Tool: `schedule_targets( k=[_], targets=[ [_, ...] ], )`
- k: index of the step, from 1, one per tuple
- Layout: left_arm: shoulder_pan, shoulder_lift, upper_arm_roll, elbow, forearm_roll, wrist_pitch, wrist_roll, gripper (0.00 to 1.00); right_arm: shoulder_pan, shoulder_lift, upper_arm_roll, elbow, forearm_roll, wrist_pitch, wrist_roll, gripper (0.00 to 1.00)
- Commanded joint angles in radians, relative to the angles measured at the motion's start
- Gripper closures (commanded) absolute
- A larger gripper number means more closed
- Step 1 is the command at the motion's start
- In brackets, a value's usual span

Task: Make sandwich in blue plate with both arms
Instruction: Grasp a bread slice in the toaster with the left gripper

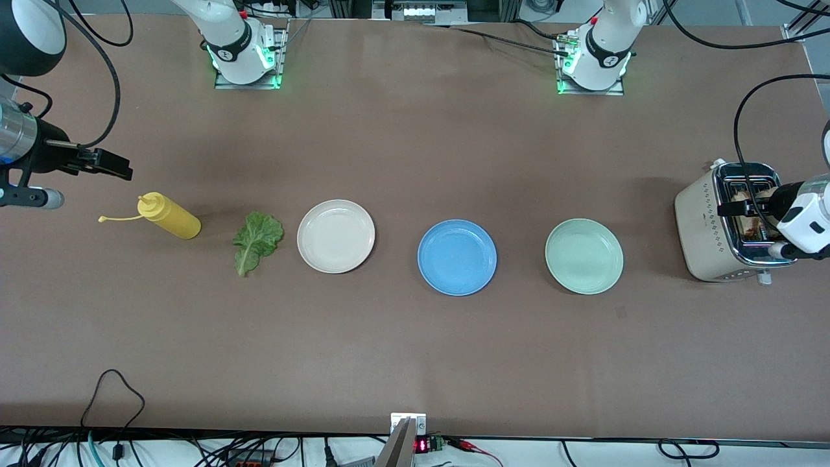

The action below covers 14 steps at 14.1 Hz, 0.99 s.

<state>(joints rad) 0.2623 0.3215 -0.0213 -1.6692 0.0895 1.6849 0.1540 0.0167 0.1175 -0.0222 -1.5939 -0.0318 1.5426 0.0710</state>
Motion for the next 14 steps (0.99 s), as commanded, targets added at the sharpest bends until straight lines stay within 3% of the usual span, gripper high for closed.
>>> schedule_targets(
  k=[1,11,12,14],
  targets=[
    [0.043,0.031,-0.006,0.034,0.022,-0.01,0.083,0.0,0.003,0.017,0.001,0.006,0.013,-0.013,-0.017,0.0],
    [0.08,0.076,-0.006,0.025,0.019,-0.013,0.121,0.35,0.006,0.034,0.002,0.006,0.016,-0.05,0.048,0.0],
    [0.081,0.076,-0.006,0.025,0.018,-0.013,0.121,0.47,0.006,0.034,0.002,0.006,0.016,-0.05,0.059,0.0],
    [0.081,0.074,-0.006,0.026,0.018,-0.021,0.121,0.86,0.006,0.039,0.002,0.005,0.044,-0.05,0.062,0.0]
  ],
)
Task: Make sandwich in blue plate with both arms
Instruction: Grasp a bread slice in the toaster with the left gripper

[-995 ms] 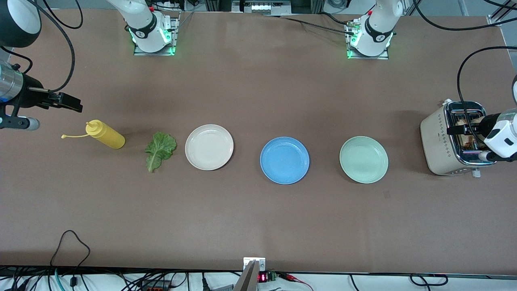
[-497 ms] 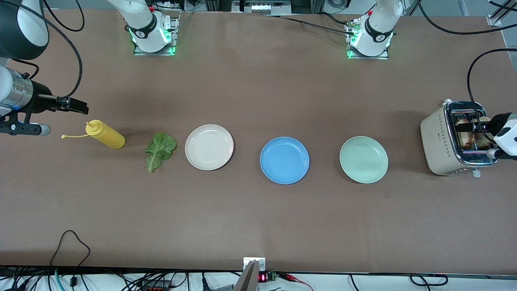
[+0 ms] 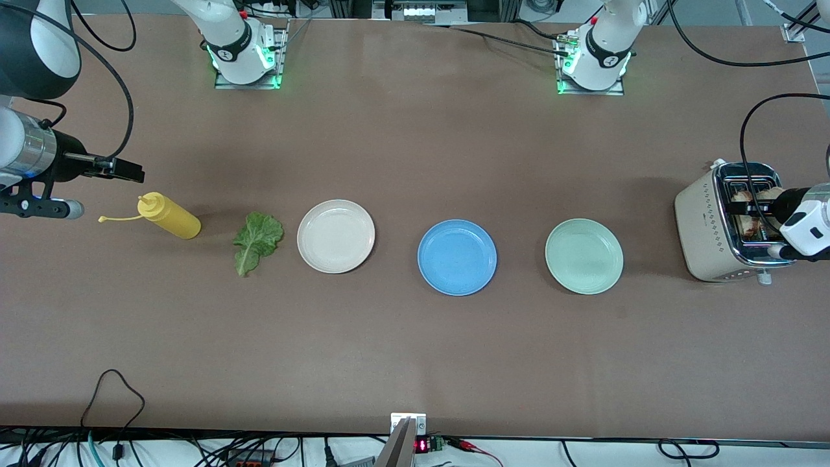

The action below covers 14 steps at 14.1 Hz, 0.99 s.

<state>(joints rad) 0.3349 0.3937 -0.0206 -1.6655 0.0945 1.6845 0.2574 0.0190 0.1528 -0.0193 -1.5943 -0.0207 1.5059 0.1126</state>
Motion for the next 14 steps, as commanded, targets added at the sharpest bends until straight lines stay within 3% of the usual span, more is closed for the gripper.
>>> schedule_targets(
  k=[1,2,7,10,12,14],
  targets=[
    [0.009,0.001,-0.007,0.024,0.014,-0.023,0.017,0.95,0.001,0.005,-0.001,0.005,0.047,-0.01,0.021,0.0],
    [0.009,-0.003,-0.007,0.026,0.014,-0.025,0.019,0.99,-0.001,0.005,-0.001,0.005,0.051,-0.006,0.021,0.0],
    [0.03,-0.035,-0.009,0.046,0.014,-0.057,0.109,0.99,0.002,0.005,-0.001,0.005,0.053,-0.013,0.045,0.0],
    [0.02,-0.078,-0.036,0.209,0.002,-0.277,0.112,0.99,0.022,0.007,-0.001,-0.021,0.051,0.01,0.091,0.0],
    [0.018,-0.079,-0.118,0.337,-0.028,-0.444,0.108,0.99,0.033,0.007,-0.001,-0.083,0.045,0.103,0.108,0.0],
    [0.018,-0.09,-0.201,0.369,-0.123,-0.506,0.067,0.99,0.058,0.014,-0.001,-0.165,0.045,0.233,0.11,0.0]
  ],
)
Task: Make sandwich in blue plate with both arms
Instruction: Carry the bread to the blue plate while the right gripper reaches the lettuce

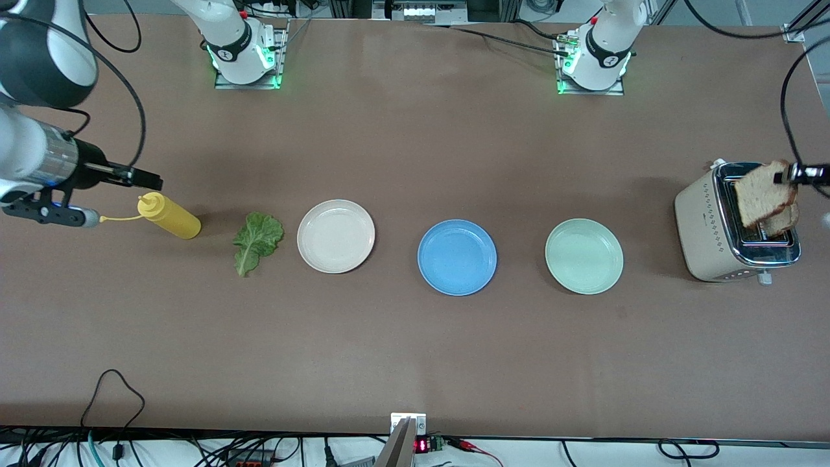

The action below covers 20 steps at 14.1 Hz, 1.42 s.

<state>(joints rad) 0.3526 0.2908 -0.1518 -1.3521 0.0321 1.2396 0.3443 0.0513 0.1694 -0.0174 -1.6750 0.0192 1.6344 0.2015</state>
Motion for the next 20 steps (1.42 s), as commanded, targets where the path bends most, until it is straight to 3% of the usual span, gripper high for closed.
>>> schedule_targets(
  k=[1,3,5,7,15,20],
  targets=[
    [-0.001,0.014,-0.11,0.047,-0.116,-0.059,-0.075,0.99,0.044,0.002,-0.003,-0.122,0.005,0.166,0.03,0.0],
    [-0.004,0.039,-0.207,0.028,-0.204,-0.019,-0.21,0.99,0.071,0.019,-0.003,-0.173,0.005,0.257,0.07,0.0],
    [-0.021,0.07,-0.308,-0.03,-0.219,0.102,-0.303,0.99,0.087,0.045,-0.003,-0.213,0.005,0.358,0.087,0.0],
    [-0.032,0.111,-0.357,-0.109,-0.289,0.264,-0.311,0.99,0.087,0.1,-0.003,-0.219,0.005,0.445,0.095,0.0],
    [-0.248,0.277,-0.361,-0.269,-0.494,0.783,-0.389,0.99,0.144,0.361,-0.003,-0.227,0.007,0.683,0.139,0.0],
    [-0.334,0.34,-0.361,-0.302,-0.554,0.932,-0.393,0.99,0.131,0.384,-0.004,-0.249,0.008,0.734,0.223,0.0]
  ],
)
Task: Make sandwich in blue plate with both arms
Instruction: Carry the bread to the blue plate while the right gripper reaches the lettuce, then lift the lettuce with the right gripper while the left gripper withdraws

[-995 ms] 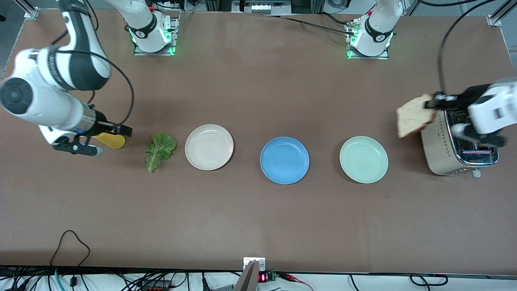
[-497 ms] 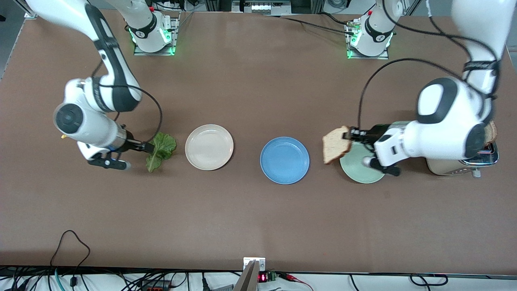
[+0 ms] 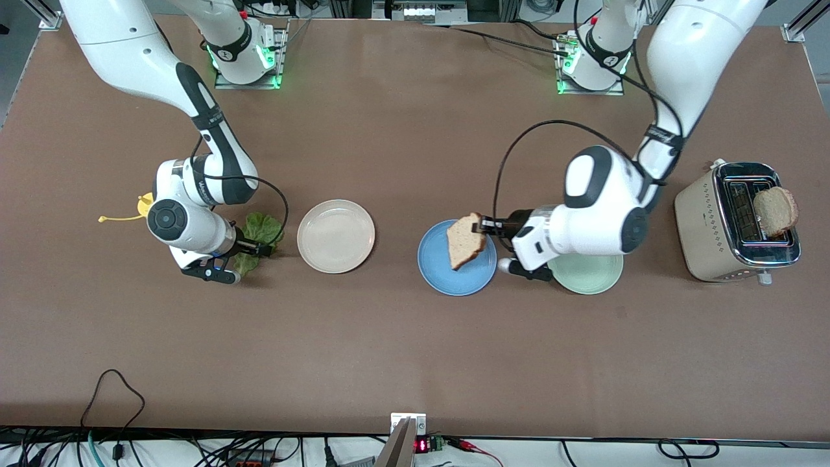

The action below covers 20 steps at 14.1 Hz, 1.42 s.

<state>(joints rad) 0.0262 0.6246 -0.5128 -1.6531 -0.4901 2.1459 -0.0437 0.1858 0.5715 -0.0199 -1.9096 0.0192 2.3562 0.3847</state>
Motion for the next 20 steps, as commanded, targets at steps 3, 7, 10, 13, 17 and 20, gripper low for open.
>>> schedule_targets(
  k=[3,7,10,13,17,20],
  targets=[
    [-0.015,0.029,0.0,0.007,-0.036,0.039,0.001,0.99,-0.008,-0.004,-0.003,-0.013,0.008,0.02,0.057,0.0],
    [-0.029,0.084,0.0,0.012,-0.036,0.085,0.007,0.99,-0.008,0.005,-0.003,-0.013,0.011,0.028,0.057,0.41],
    [-0.031,0.095,0.0,0.013,-0.036,0.097,0.007,0.98,-0.005,0.005,-0.003,-0.009,0.01,0.021,0.04,0.73],
    [0.003,0.116,0.011,0.041,-0.024,0.089,0.01,0.0,-0.003,-0.002,-0.003,-0.005,0.01,0.014,0.031,1.0],
    [0.058,0.095,0.02,0.041,0.028,0.074,0.027,0.0,0.001,-0.038,-0.003,0.041,0.004,-0.073,0.016,1.0],
    [0.07,0.029,0.025,0.039,0.093,-0.01,0.016,0.0,0.011,-0.093,0.001,0.139,0.014,-0.271,0.039,1.0]
  ],
)
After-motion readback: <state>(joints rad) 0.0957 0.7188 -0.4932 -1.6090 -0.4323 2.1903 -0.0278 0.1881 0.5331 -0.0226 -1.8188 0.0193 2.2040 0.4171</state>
